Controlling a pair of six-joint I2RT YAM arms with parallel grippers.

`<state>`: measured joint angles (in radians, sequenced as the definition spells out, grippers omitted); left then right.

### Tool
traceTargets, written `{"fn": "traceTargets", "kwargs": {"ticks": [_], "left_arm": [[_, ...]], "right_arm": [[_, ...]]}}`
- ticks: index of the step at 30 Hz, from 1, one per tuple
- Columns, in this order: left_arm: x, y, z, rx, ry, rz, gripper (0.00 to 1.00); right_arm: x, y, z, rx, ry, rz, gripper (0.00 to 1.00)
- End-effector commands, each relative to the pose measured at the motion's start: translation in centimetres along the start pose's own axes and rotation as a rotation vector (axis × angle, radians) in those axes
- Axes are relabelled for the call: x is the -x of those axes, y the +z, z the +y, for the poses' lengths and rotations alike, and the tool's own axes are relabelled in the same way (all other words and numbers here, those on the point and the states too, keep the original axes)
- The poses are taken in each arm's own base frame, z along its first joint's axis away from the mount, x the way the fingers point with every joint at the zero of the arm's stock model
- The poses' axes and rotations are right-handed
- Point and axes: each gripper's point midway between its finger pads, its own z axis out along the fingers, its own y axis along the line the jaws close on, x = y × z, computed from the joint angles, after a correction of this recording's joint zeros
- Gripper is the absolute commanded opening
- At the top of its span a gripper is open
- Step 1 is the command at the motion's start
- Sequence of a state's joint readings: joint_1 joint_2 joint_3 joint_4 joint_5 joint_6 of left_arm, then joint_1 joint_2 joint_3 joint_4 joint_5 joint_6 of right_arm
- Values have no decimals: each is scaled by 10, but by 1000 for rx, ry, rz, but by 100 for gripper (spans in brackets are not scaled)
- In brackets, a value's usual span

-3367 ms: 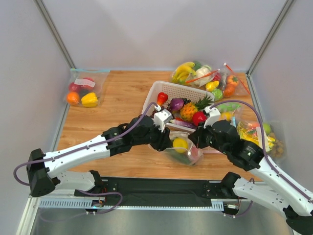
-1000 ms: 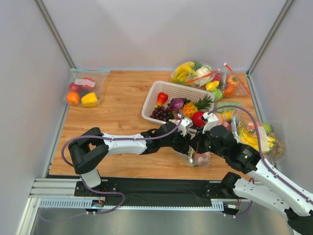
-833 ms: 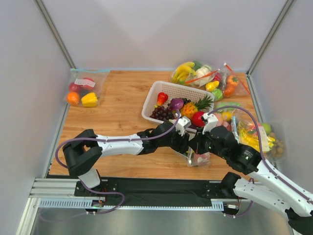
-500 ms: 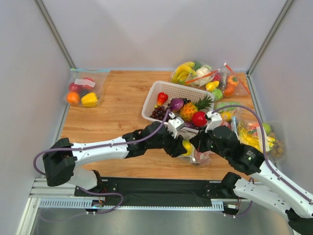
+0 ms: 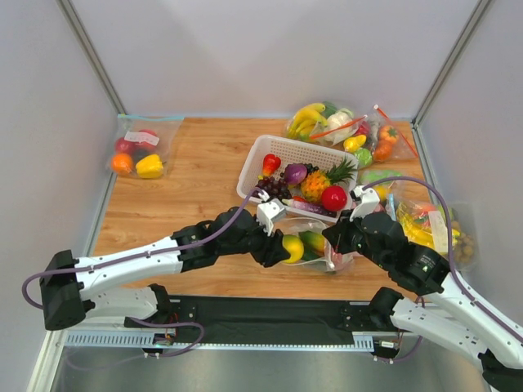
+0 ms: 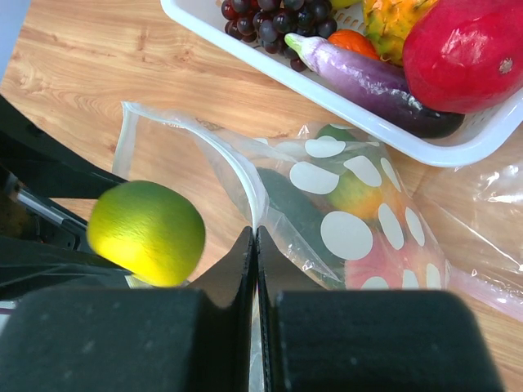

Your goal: Open the zip-top bag and remove the fake food

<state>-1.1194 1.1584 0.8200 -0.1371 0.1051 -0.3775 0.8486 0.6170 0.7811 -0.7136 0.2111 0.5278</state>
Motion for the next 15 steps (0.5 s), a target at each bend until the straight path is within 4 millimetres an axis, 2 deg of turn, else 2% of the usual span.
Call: {"fn": "traceTargets", "kwargs": {"ticks": [1,6,7,9,12,13,15], "left_arm": [[13,-16,8,55,43,-29,21],[42,-35,24,107,-12,-59,21],[58,-42,29,119,-25,-95,21],[72,-51,32,118,-23,-123,20],[110,-69,40,122,-31,-223,20],[120,-74,52,153,-44,-254,20],[142,-80,63,178,-62,-305,20]], "right_arm": [[16,-7,2,-2,25,-52,0],[13,-5,1,-8,22,-46,0],[14,-5,1,-7,19,-48,0],[13,-5,0,-11,19,-47,0],[13,-5,0,-13,17,-49,0],[13,-5,-1,-14,16,-48,0],[13,-3,0,-10,15,-49,0]]}}
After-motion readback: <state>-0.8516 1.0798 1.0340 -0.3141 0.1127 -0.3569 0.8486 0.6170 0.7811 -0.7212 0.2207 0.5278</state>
